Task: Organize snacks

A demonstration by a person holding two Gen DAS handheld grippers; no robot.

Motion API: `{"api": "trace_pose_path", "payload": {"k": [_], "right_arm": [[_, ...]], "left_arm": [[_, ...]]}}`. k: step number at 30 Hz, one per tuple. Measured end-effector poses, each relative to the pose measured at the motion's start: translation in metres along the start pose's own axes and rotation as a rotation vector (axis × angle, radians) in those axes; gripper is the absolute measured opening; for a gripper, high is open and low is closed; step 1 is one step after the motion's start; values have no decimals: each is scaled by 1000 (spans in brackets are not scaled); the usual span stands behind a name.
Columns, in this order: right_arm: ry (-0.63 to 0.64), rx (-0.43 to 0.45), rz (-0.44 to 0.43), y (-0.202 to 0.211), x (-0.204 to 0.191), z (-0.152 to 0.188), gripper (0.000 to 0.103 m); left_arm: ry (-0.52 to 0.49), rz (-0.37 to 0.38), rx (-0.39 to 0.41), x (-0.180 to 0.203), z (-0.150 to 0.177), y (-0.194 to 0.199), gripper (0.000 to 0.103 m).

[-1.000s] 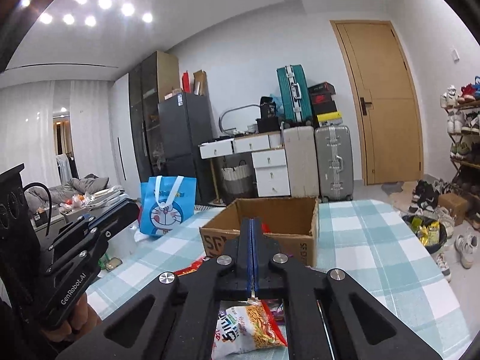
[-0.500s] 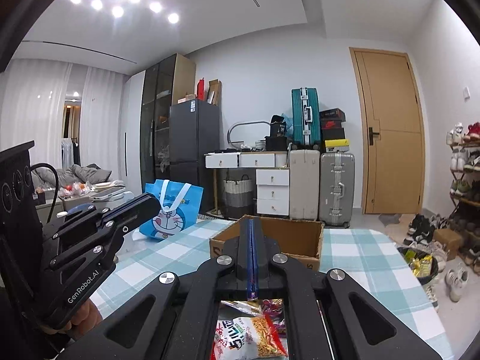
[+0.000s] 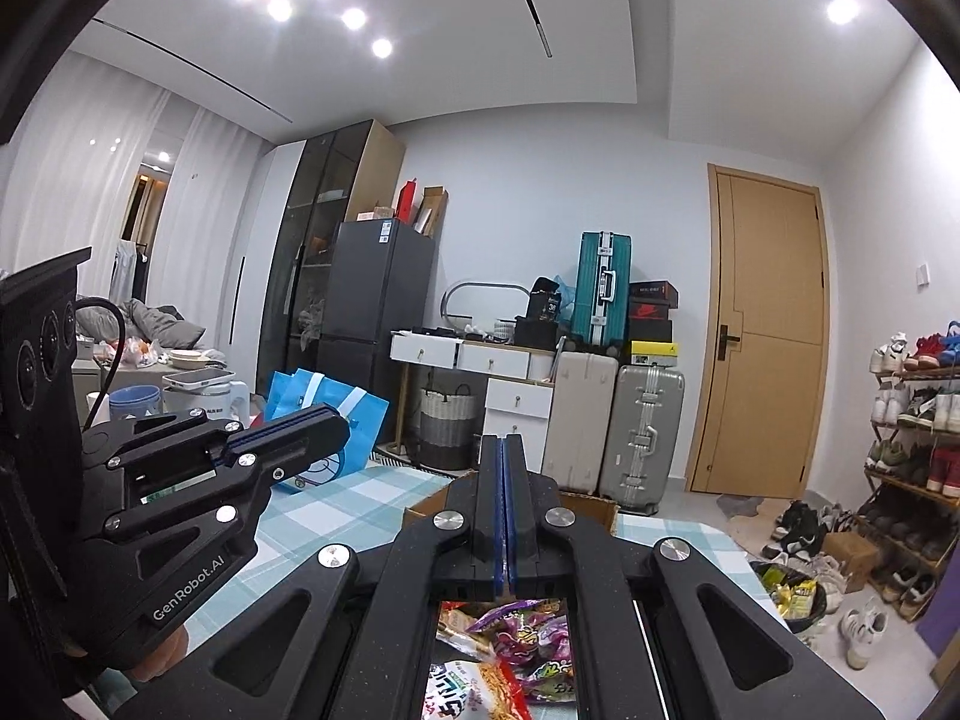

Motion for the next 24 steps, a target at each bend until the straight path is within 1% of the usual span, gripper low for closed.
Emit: {"api": "trace_pose_path", "payload": {"k": [12, 14, 24], "right_arm": [[-4, 0, 0, 2, 5, 2, 1], [-5, -2, -2, 2, 6, -2, 1], [-3, 5, 1, 0, 9, -3, 1]], "left_arm": [[-30, -26, 25, 3, -4, 5, 0], [-39, -31, 29, 4, -4, 7, 0], [-52, -33, 53, 7, -9, 14, 0]]}}
Point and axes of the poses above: each gripper's, at about its wrist camera, not at the fingertips, and y roughly against the way its jaws point, x to its right, z to its underside, the point moved 6 cm from there along -y, roughly the way its jaws point, and after that the axes turned 11 degrees about -x, right-handed, at the moved point
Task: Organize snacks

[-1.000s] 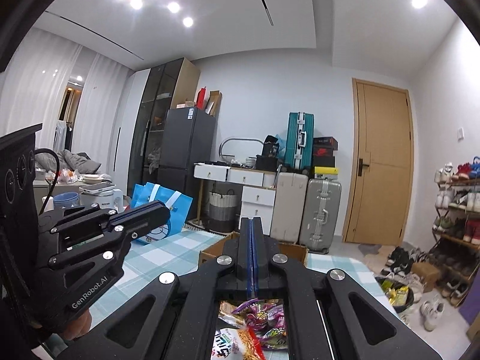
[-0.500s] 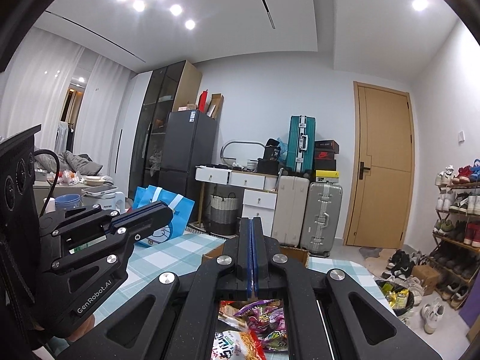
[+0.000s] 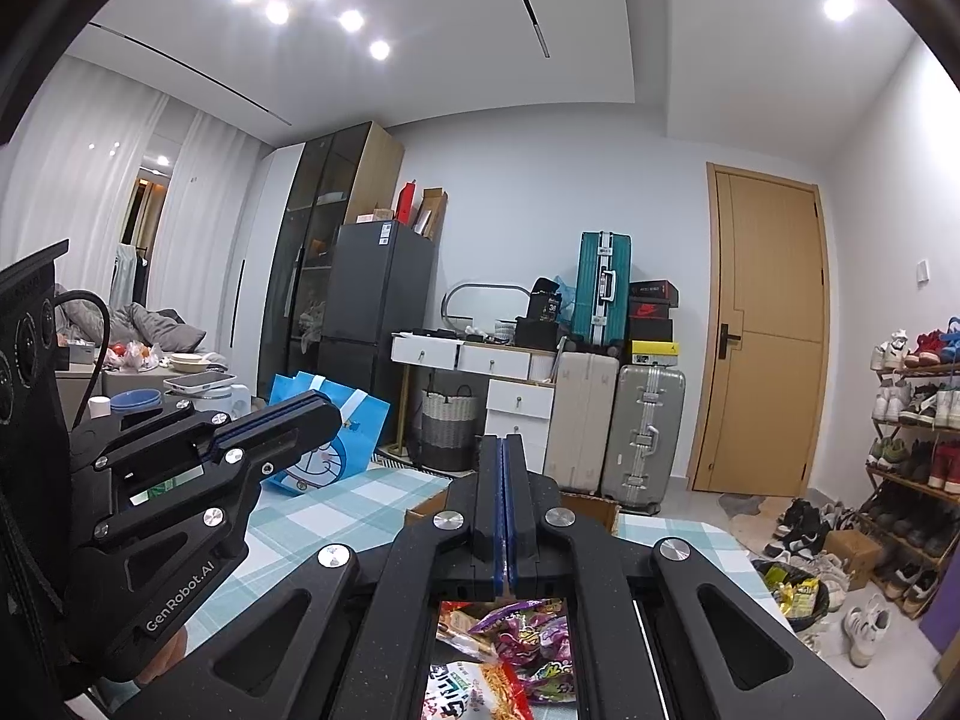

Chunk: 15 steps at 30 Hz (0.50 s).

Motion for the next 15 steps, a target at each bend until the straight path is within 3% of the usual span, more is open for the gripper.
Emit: {"api": "trace_pose_path", "payload": {"k": [7, 15], "right_arm": [[23, 16, 21, 1, -7, -3, 1], [114, 73, 111, 15, -23, -5, 1]], "left_arm": [[-4, -3, 19, 2, -3, 5, 0], [0, -3, 21, 5, -3, 7, 0]]}}
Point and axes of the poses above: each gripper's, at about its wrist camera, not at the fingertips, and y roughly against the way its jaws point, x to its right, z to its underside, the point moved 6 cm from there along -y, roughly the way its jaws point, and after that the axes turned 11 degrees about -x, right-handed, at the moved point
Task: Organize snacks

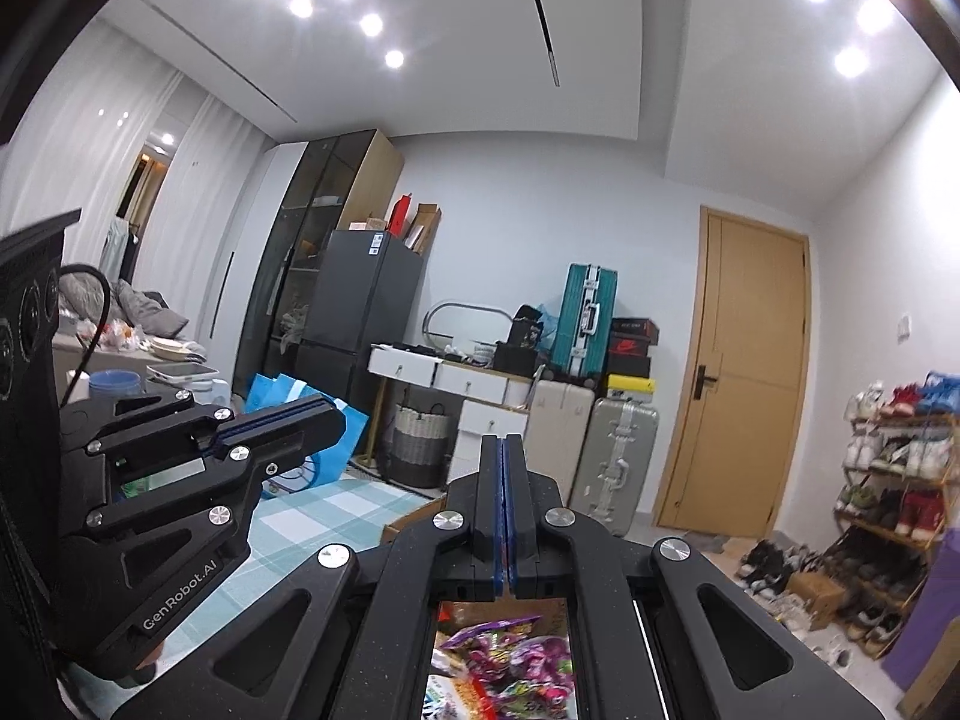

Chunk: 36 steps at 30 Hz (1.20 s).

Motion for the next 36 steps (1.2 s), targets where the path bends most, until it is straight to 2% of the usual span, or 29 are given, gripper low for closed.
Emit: {"api": "trace_pose_path", "payload": {"k": [20, 24, 29, 36], "right_arm": [[22, 33, 26, 10, -1, -3, 1], [13, 35, 26, 13, -1, -4, 1], [3, 31, 29, 13, 1, -5, 1], [-5, 33, 30, 15, -2, -7, 1]], "left_arm": [[-13, -23, 17, 3, -4, 4, 0], [-37, -55, 45, 9, -6, 10, 0], [-64, -111, 125, 17, -15, 25, 0], [-75, -132, 176, 27, -25, 39, 0]]}}
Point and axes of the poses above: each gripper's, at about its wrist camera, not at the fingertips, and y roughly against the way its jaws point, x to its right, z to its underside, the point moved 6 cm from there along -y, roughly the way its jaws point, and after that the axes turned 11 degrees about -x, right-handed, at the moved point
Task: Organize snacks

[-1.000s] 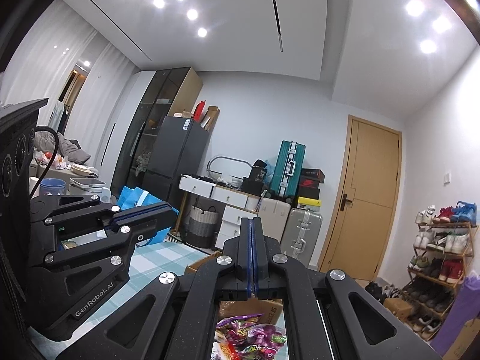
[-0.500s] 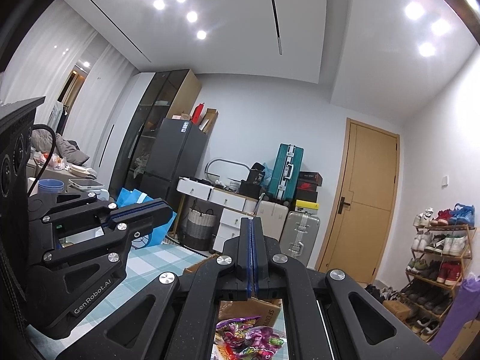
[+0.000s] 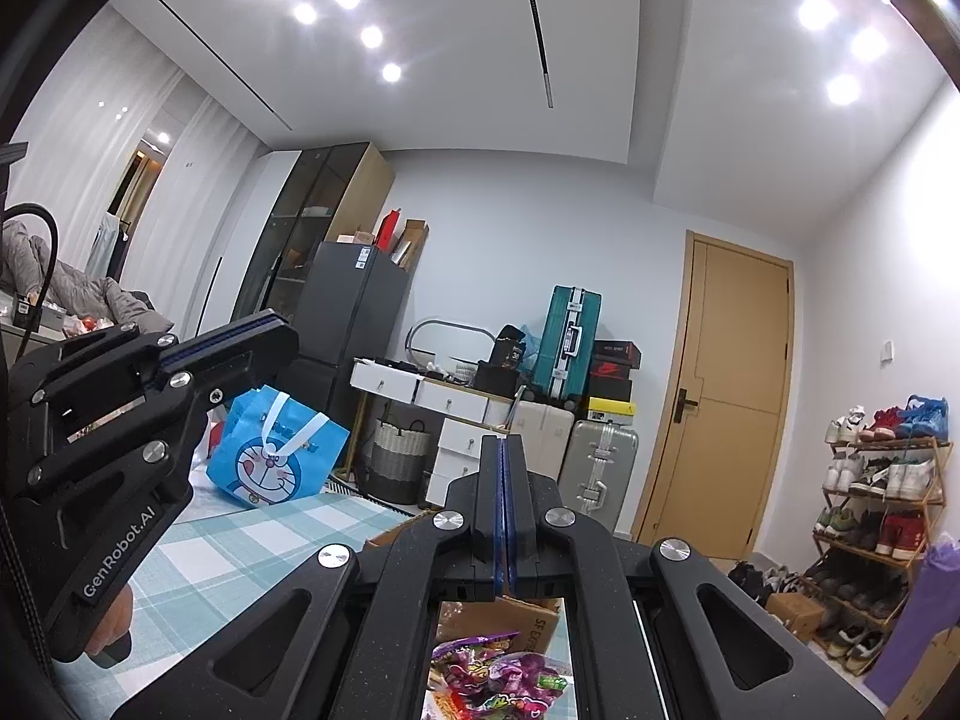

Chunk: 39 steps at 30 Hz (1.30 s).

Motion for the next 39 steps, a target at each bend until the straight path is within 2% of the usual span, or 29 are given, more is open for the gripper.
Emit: {"api": "trace_pose_path", "payload": {"k": [6, 39], "right_arm": [[2, -3, -1, -1, 1, 1, 1], [3, -15, -4, -5, -1, 7, 1]], "left_arm": [[-6, 2, 0, 7, -2, 3, 0], [39, 27, -33, -12, -7, 2, 0]]}}
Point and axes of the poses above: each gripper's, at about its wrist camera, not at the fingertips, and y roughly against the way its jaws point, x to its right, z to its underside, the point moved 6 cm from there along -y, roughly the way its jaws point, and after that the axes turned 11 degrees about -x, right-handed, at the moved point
